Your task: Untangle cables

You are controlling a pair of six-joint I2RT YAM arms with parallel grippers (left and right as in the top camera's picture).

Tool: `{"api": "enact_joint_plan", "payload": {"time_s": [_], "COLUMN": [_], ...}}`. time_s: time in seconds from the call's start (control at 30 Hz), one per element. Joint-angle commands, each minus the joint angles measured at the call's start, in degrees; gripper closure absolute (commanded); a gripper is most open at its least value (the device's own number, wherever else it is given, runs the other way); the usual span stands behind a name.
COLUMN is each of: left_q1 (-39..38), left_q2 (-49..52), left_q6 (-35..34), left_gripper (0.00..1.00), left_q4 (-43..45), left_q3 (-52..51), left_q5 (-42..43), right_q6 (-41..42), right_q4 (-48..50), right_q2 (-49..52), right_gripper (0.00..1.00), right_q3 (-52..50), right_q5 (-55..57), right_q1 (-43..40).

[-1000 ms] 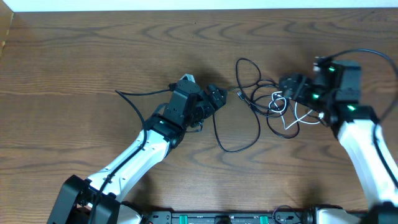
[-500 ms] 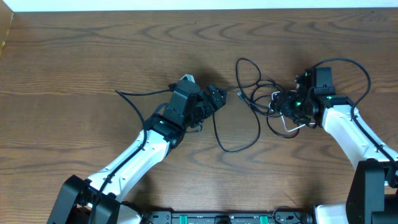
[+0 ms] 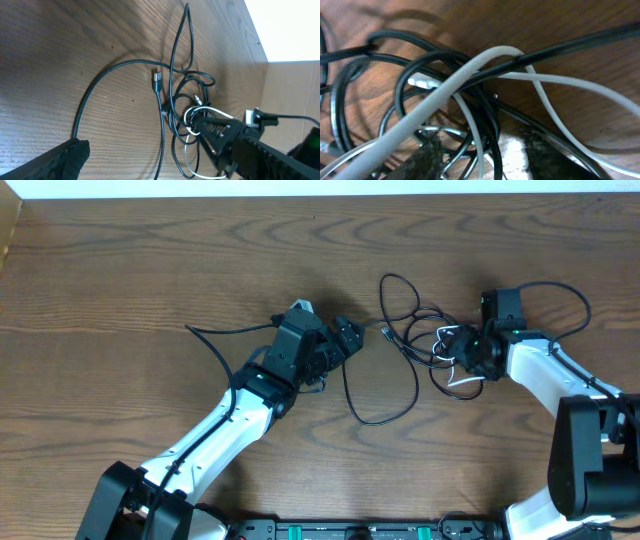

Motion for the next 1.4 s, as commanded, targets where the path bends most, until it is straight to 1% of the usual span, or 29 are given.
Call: {"api": "enact_joint_plan", "payload": {"time_s": [0.0,0.03,0.13,0.2,0.23,0.27,0.33,0.4,0.5,0.63,0.73,0.97,1.07,1.17,1.2,1.37], "left_q1": [-0.2,-0.2,-0.2,-0.2,-0.2,-0.2,-0.2,-0.2,-0.2,-0.2,-0.2,-1.5,-2.8,-3.9,-4.4,-4.6], "left_q2": [0.2,0.2,0.2,0.2,0.2,0.2,0.2,0.2,0.2,0.2,0.2,0.2,0.2,0.2,0.3,0.3], "left_q6": [-0.3,-0.3,-0.3,-0.3,-0.2,-0.2,-0.2,-0.2,-0.2,-0.2,-0.2,-0.7,-6.1,-14.8,-19.5,-28.7], "left_gripper": [0.02,0.02,0.02,0.02,0.01,0.05,0.09,0.09,0.09,0.09,0.09,0.09,0.08,0.08,0.08,0.08], "left_q4": [-0.3,-0.4,-0.4,-0.4,-0.4,-0.4,-0.4,-0.4,-0.3,-0.4,-0.4,-0.4,-0.4,-0.4,-0.4,-0.4], "left_q3": [0.5,0.5,0.5,0.5,0.5,0.5,0.5,0.5,0.5,0.5,0.5,0.5,0.5,0.5,0.5,0.5], "left_q5": [-0.3,-0.1,0.4,1.3,2.3,3.2,5.0,6.8,9.0,9.4,9.4,9.3,9.0,7.6,6.7,1.8], "right_q6": [1.3,1.2,-0.4,-2.6,-4.4,-5.0,-5.2,-4.8,-2.5,5.4,9.0,14.6,15.5,16.5,17.7,17.8], "right_q4": [-0.1,-0.1,0.5,2.0,3.4,4.1,4.9,5.2,5.0,4.7,5.1,5.4,7.3,10.2,11.2,11.6], "right_q2": [3.6,3.7,3.3,3.0,2.5,2.0,0.8,-0.7,-3.5,-7.8,-10.0,-11.2,-11.2,-11.2,-11.2,-11.2], "right_gripper": [0.64,0.74,0.99,0.99,0.99,0.99,0.99,0.99,0.99,0.99,0.99,0.99,0.99,0.99,0.99,0.99], "right_q3": [-0.9,-0.9,-0.9,-0.9,-0.9,-0.9,-0.8,-0.8,-0.8,-0.8,-0.8,-0.8,-0.8,-0.8,-0.8,-0.8], "right_q5": [-3.2,-3.6,-5.6,-9.3,-13.4,-16.2,-19.9,-21.3,-21.3,-22.3,-22.6,-22.6,-24.4,-26.1,-26.3,-26.3], "right_q1": [0.2,0.2,0.2,0.2,0.2,0.2,0.2,0.2,0.2,0.2,0.4,2.1,3.6,5.5,6.6,8.5]}}
